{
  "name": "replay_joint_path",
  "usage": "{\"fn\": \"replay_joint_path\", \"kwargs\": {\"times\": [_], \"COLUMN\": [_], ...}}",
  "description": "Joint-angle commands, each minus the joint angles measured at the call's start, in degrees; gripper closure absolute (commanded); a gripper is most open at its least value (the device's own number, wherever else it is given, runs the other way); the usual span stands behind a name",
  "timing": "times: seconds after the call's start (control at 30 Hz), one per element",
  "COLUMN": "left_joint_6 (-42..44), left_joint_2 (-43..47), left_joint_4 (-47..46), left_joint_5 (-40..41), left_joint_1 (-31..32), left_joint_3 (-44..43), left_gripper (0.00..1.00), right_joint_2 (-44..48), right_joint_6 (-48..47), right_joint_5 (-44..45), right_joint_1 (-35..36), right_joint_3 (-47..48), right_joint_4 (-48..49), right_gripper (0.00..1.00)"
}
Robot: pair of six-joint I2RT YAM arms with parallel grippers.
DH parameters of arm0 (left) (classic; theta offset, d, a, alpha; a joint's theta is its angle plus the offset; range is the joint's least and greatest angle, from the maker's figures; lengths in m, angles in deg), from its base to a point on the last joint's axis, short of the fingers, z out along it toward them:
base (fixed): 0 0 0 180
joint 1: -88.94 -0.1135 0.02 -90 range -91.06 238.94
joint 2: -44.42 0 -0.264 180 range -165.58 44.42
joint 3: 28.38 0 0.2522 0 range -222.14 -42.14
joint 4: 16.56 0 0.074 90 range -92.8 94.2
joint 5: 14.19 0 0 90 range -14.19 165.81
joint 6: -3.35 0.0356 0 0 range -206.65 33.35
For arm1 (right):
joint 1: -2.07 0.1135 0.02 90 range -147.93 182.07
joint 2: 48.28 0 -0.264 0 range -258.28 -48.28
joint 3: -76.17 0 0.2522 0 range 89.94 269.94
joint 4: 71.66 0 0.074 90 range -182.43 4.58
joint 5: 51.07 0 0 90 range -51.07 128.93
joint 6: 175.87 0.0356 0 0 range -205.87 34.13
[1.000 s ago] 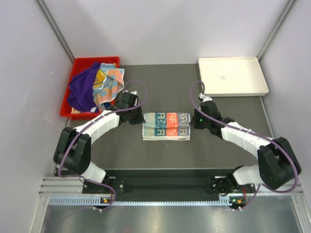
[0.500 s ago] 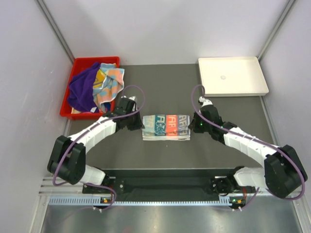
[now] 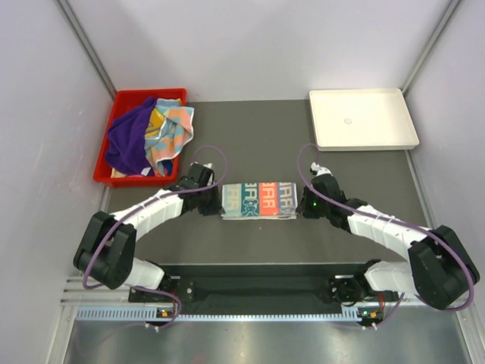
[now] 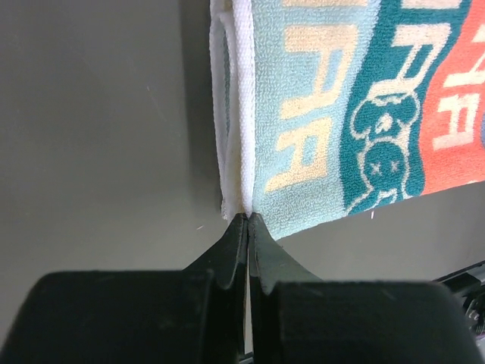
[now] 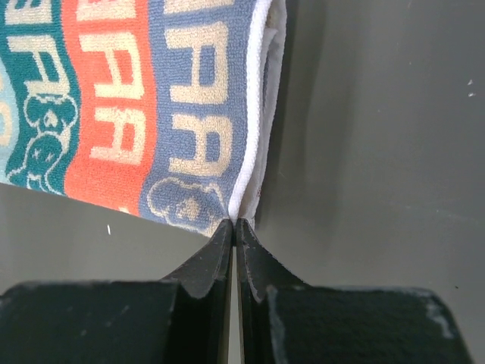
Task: Fold and stack the towels
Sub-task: Fold the towel
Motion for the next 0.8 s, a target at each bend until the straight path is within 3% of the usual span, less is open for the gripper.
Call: {"fn": "replay_joint_path", "kwargs": {"times": [0.0, 0.13, 0.3, 0.47, 0.57, 0.77], "left_joint_6": [-0.49, -0.57, -0.4, 0.74, 2.23, 5.58], "left_joint_2": [0.38, -0.33, -0.24, 0.55, 2.13, 5.56], "left_joint_4": [-3.22, -3.66, -3.58, -1.65, 2.29, 9.43], "left_joint_5": [-0.3, -0.38, -0.47, 0.84, 4.16, 11.04], "left_joint_1": [0.02, 0.2, 0.2, 0.2, 0.11, 0.55], "left_joint_3": [1.32, 1.49, 1.41, 0.71, -1.74, -10.18], "left_gripper": [1.0, 0.96, 0.8, 0.69, 0.68, 0.7], "right_joint_2": [0.32, -0.12, -0.21, 1.45, 3.13, 4.45], "right_joint_6": [1.02, 0.93, 0.84, 0.49, 0.32, -0.74], "right_joint_5": [0.34, 0.34, 0.43, 1.48, 1.83, 2.71], "right_joint_1": [0.97, 0.97, 0.97, 0.71, 0.44, 0.09], "right_joint_3": [-0.85, -1.64, -1.73, -1.3, -0.07, 4.85], "right_joint_4": [3.37, 4.08, 4.08, 2.59, 0.75, -2.25], "right_gripper": [0.98, 0.97, 0.89, 0.69, 0.61, 0.61]}}
